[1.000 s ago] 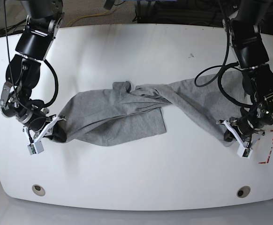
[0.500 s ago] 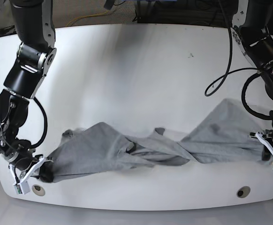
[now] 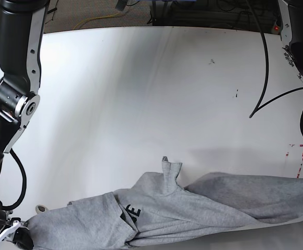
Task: Fold the T-shirt properly
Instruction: 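Lift and stretch the shirt with both grippers, then lay it down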
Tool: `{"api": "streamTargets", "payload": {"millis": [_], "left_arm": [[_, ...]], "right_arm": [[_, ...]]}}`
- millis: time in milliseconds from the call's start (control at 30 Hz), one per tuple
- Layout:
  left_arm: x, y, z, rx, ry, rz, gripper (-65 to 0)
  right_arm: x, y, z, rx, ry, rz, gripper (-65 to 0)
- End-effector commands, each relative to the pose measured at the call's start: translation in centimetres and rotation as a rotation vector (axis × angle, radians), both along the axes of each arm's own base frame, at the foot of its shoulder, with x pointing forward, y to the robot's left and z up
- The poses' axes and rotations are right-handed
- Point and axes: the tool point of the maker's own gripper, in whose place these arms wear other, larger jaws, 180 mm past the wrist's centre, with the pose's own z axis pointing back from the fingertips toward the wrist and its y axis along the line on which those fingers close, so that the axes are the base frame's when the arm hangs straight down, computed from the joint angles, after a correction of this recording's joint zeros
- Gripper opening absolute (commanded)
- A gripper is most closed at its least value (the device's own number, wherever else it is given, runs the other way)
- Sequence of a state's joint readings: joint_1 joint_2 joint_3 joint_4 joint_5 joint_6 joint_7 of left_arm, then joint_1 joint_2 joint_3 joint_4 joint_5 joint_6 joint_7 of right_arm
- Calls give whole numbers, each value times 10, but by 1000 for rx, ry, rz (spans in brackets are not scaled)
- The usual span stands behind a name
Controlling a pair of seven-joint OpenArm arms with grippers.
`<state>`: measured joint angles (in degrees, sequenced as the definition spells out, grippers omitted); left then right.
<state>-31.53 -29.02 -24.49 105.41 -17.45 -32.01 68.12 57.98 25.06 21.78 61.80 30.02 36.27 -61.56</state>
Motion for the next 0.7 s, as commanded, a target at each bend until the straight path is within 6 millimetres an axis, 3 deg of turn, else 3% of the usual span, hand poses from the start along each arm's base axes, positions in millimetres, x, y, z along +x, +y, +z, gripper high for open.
{"api": "streamTargets", "payload": {"millis": [0,267,433,667], "left_arm": [[-4,7,14,55,-23,7,-633],[-26,26,-35,32,85,48,-633],[-50,30,-75,5,166,75,-633],[-89,24,-141,8,341,61,-633]], "right_arm": [[-1,-7,20,-7,-42,-14,-650],[-23,-4,-56,-28,100,-6,-650],[-56,11,-127,46,203,51,-650],[-102,24,-196,95,326,84,-650]]}}
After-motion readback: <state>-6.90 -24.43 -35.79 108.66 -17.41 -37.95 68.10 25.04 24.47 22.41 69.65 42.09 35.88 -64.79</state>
